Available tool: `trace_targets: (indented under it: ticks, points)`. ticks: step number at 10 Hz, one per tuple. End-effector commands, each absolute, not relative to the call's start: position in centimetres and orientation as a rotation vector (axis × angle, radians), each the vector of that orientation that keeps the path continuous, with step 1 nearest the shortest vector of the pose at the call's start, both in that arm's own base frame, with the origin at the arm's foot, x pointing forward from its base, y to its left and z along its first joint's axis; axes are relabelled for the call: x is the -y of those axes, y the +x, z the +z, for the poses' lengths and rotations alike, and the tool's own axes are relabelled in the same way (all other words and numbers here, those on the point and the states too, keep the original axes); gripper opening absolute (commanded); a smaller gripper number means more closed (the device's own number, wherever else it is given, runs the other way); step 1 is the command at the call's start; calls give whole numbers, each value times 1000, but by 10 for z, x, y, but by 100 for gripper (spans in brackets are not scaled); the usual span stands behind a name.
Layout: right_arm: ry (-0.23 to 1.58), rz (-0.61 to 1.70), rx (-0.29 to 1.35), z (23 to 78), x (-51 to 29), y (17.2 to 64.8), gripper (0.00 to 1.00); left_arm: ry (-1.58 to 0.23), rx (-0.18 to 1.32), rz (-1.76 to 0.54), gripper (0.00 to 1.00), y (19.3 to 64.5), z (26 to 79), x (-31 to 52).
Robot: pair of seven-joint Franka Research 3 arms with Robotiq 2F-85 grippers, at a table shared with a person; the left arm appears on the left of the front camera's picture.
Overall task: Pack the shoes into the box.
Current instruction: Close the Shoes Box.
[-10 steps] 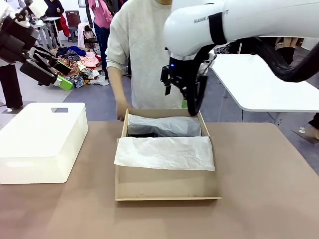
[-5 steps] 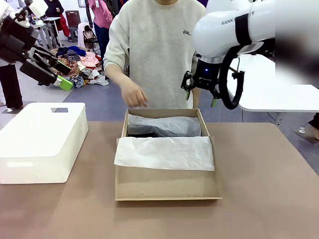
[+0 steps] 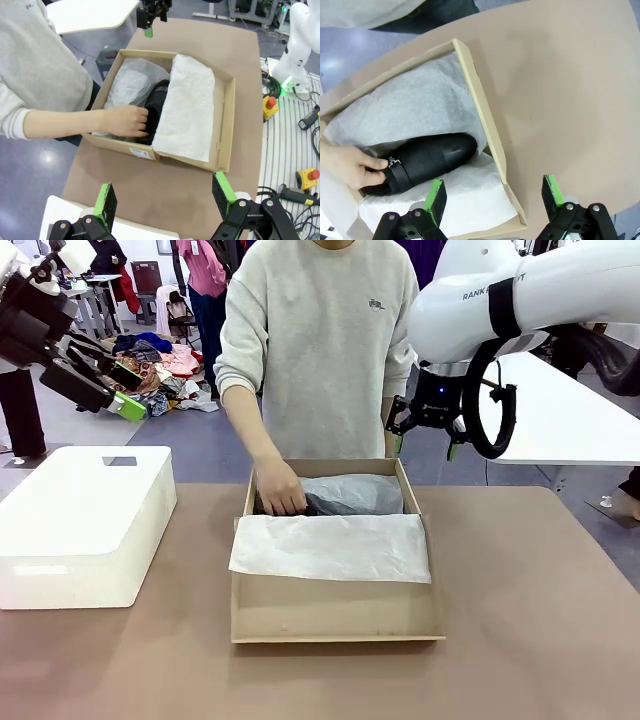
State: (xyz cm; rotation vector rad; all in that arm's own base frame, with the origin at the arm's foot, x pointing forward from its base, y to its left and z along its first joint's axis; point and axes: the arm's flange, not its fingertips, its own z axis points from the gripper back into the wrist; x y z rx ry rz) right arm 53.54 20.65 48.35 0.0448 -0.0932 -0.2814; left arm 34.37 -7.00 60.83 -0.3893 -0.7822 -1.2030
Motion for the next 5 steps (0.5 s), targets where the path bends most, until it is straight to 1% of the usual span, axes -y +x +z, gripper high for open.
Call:
trace_targets:
  ticks: [1, 5]
  points:
    - [51, -275, 105, 485, -210, 536, 100, -404, 792, -1214, 100, 344, 608, 70]
    - [51, -275, 105, 485, -210, 536, 100, -404, 792, -1214, 100, 344, 608, 70]
